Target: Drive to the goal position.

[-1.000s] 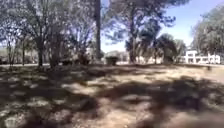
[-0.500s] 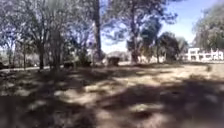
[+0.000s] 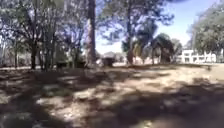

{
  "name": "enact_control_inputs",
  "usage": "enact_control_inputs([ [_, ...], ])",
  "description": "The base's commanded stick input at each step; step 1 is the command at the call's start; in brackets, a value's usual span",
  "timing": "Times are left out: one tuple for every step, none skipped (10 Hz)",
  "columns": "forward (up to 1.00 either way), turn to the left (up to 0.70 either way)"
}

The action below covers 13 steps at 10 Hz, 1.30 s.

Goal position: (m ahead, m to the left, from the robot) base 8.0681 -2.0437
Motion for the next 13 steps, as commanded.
enact_control_inputs([
  [0.7,0.0],
  [0.7,0.0],
  [0.7,0.0],
  [0.7,0.0],
  [0.7,0.0],
  [0.7,0.0],
  [0.7,-0.23],
  [0.7,-0.34],
  [0.7,-0.22],
  [0.7,-0.1],
  [0.7,-0.01],
  [0.7,0.0],
  [0.7,0.0],
])
